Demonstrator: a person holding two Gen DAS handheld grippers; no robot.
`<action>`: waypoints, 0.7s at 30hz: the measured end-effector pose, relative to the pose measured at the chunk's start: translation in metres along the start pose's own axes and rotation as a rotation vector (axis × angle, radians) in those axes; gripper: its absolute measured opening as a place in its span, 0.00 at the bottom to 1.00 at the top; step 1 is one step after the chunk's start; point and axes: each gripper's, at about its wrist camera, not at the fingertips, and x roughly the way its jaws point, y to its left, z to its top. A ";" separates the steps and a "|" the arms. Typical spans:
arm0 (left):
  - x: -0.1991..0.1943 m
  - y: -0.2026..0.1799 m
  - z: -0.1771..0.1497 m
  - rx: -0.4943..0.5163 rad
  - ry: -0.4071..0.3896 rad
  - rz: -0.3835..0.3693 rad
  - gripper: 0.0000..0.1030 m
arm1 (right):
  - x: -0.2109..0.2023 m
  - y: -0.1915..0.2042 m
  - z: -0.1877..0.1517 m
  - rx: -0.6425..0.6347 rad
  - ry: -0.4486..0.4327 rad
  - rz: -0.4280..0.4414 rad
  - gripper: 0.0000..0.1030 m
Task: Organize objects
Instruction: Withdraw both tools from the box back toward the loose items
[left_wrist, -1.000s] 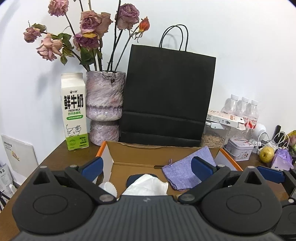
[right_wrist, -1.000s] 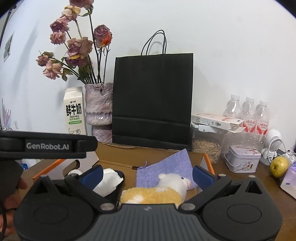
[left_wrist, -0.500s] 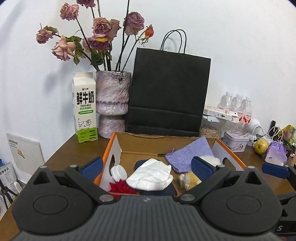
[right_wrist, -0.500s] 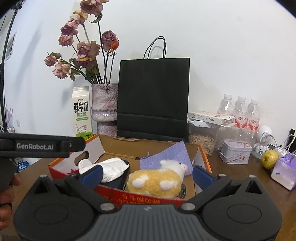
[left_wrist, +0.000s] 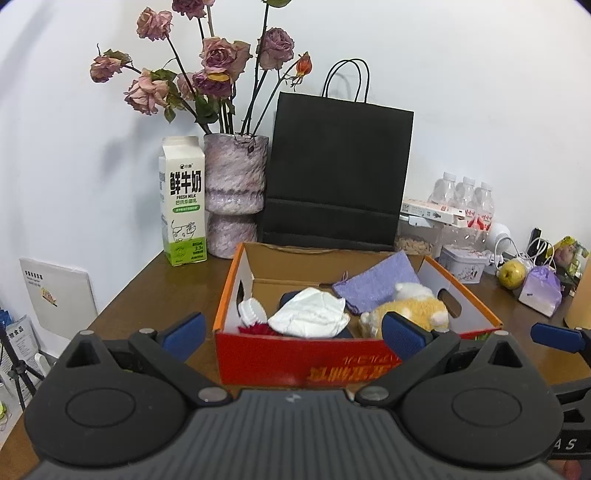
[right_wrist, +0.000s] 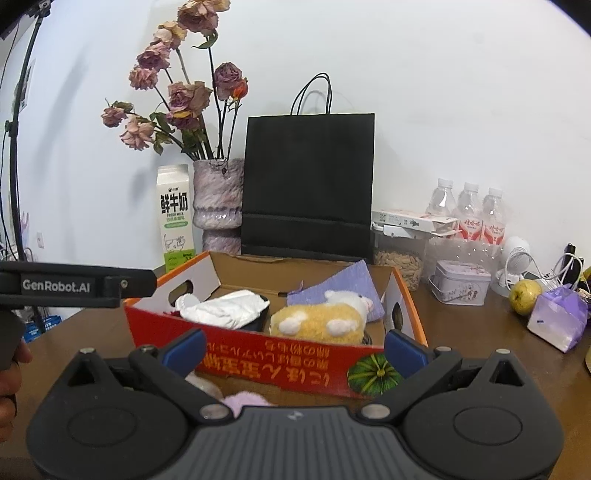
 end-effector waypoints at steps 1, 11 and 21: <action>-0.003 0.002 -0.002 0.001 0.001 -0.002 1.00 | -0.002 0.001 -0.002 -0.001 0.002 -0.002 1.00; -0.018 0.015 -0.030 0.029 0.033 -0.002 1.00 | -0.024 0.014 -0.027 -0.011 0.033 -0.012 1.00; -0.028 0.030 -0.051 0.033 0.054 -0.021 1.00 | -0.035 0.026 -0.051 -0.017 0.080 -0.031 1.00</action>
